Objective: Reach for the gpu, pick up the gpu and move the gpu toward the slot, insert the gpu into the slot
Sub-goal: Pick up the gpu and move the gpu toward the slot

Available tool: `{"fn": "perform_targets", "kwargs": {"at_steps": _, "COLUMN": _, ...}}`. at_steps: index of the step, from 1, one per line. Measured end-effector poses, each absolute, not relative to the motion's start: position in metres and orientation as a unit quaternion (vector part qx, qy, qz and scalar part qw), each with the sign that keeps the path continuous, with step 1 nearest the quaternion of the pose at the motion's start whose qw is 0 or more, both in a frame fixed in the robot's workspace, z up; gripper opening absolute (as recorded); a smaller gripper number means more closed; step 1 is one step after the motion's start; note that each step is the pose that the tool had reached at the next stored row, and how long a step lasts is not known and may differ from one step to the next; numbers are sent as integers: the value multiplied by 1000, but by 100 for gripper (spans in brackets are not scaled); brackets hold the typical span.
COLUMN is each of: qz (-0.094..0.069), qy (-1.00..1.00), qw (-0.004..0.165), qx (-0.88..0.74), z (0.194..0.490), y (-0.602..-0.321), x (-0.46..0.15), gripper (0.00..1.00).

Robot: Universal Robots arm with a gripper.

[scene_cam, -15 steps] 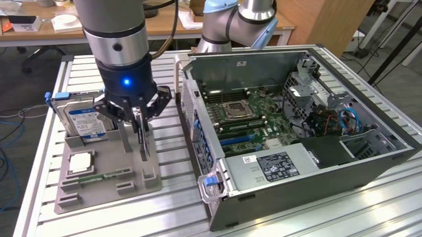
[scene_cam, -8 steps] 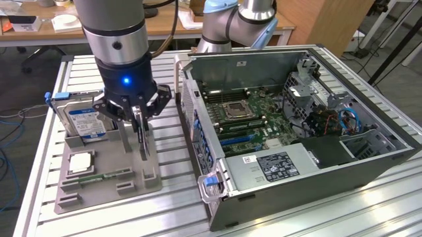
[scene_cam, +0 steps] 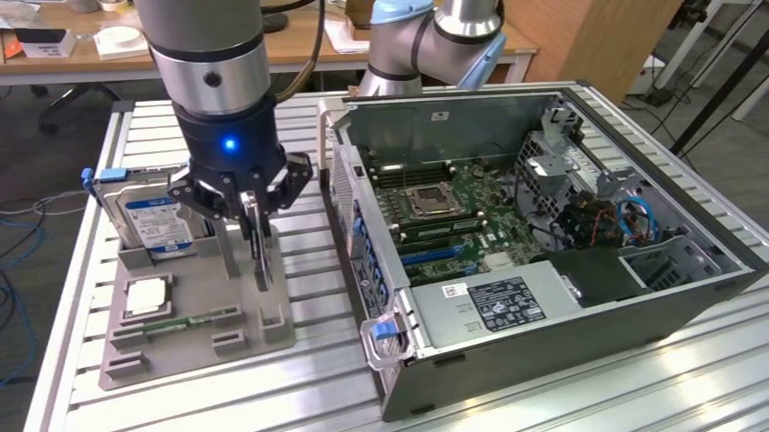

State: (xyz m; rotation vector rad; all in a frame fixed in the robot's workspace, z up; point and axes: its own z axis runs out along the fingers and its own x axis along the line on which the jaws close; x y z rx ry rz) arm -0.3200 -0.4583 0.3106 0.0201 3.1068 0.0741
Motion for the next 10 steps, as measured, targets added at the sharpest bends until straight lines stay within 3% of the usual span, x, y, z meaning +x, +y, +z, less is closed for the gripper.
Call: {"fn": "perform_targets", "kwargs": {"at_steps": 10, "qz": 24, "qy": 1000, "qw": 17, "qx": 6, "z": 314, "y": -458, "x": -320, "gripper": 26}}
